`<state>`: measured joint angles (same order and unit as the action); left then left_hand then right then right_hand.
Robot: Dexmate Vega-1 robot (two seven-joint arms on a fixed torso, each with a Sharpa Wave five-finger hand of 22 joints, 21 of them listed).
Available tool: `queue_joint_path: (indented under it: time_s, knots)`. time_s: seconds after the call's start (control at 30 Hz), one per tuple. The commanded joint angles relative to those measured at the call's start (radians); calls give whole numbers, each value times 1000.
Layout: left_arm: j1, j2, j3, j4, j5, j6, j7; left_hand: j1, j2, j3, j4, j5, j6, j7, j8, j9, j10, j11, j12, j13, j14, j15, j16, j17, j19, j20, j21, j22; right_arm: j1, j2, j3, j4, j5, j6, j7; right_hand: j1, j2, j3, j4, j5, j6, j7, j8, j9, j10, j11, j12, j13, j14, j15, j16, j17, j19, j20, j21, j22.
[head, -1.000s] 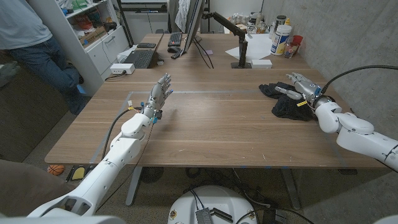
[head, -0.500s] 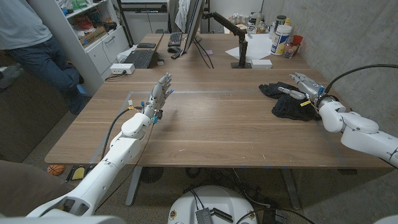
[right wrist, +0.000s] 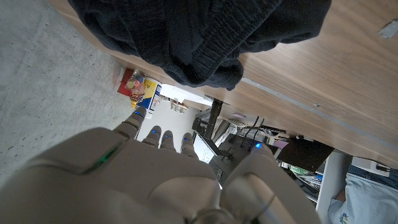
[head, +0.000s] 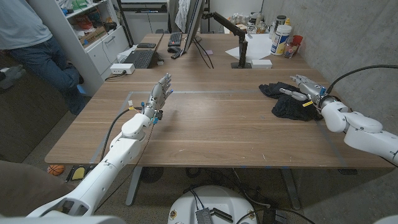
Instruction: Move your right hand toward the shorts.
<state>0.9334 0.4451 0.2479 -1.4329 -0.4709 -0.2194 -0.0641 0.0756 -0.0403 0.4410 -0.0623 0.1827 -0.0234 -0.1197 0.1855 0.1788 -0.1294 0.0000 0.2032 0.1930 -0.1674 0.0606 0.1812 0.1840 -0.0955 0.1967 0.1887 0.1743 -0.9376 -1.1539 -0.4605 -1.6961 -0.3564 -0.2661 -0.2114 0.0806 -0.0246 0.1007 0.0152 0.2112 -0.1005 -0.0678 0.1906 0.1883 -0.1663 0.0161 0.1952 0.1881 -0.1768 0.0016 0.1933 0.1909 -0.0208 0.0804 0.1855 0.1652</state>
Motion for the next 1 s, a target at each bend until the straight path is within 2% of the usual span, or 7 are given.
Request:
queue_joint_path:
  time_s: [0.03, 1.0]
  knots:
    - [6, 5, 2, -7, 2, -2, 9, 1, 7, 1, -2, 4, -10, -3, -2, 2, -9, -2, 1, 3, -50, 1, -2, 2, -6, 1, 0, 4, 15, 3, -7, 23, 6, 20, 20, -6, -3, -1, -1, -1, -6, -1, 0, 3, -20, 0, 0, 4, -87, -4, 2, 3, 0, 3, 0, 3]
    - [14, 11, 8, -17, 0, 8, 9, 0, 10, 0, -5, 4, -10, -2, 0, 2, -11, 0, 3, 3, -52, 1, 2, 2, -8, 1, 2, 5, 12, -3, -15, 52, 17, 39, 37, -8, -1, -4, -1, 0, -6, -3, 2, 4, -17, 1, 3, 4, -81, -3, 5, 2, 7, 6, 2, 2]
